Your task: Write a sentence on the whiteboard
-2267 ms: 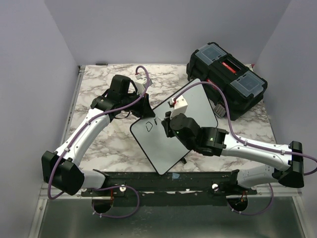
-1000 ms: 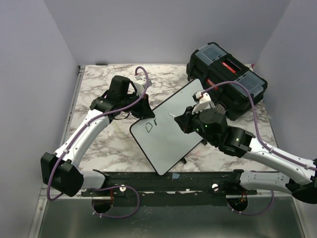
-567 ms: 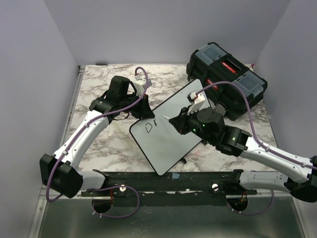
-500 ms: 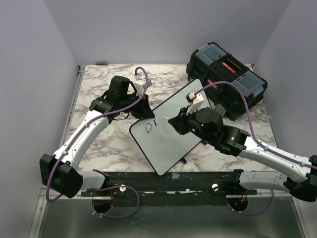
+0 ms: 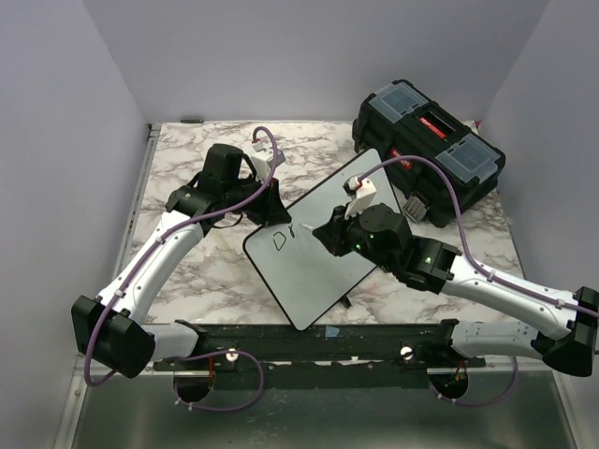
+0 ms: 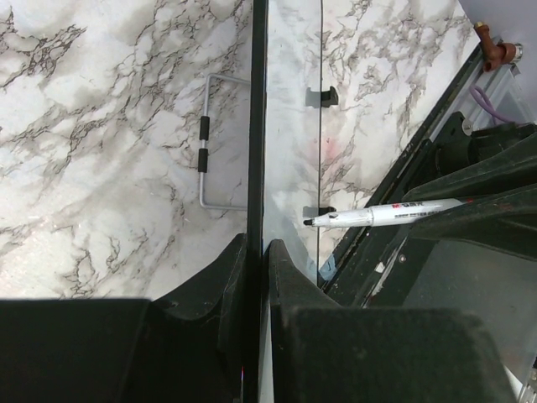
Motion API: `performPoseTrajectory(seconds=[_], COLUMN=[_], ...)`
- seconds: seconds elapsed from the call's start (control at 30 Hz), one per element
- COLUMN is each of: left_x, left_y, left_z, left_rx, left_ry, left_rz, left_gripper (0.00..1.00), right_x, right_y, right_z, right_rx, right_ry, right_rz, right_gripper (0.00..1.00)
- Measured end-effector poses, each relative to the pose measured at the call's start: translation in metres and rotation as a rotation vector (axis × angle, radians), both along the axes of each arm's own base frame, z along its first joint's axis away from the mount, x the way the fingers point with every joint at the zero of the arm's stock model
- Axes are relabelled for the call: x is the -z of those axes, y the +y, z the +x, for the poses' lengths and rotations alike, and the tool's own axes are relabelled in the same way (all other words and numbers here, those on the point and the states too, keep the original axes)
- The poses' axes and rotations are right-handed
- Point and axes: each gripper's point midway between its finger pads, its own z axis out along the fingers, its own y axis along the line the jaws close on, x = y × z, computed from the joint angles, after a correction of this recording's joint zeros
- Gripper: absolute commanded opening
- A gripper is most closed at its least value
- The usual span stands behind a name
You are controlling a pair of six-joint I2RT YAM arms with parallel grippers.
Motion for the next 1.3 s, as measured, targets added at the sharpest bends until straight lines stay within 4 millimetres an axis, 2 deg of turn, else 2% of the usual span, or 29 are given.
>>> performPoseTrajectory(seconds=[0.3, 0.97, 1.3], left_x=[0.0, 0.002, 0.003], left_y=[0.0, 0.001, 0.002], left_z=[0.0, 0.001, 0.003], left_rx=[-0.003, -0.009, -0.015], left_ry=[-0.001, -0.002, -0.005], left_rz=[0.003, 0.009, 0.014], left_gripper=[0.0, 0.0, 0.0], right_x=[0.012, 0.014, 0.011], right_y=[0.009, 0.0, 0.006], right_z=[0.005, 0.015, 0.018], right_rx=[0.0, 0.074, 0.065], right_ry=[0.013, -0.006, -0.012], right_rz=[-0.022, -0.044, -0.046], right_gripper=[0.01, 0.01, 0.01])
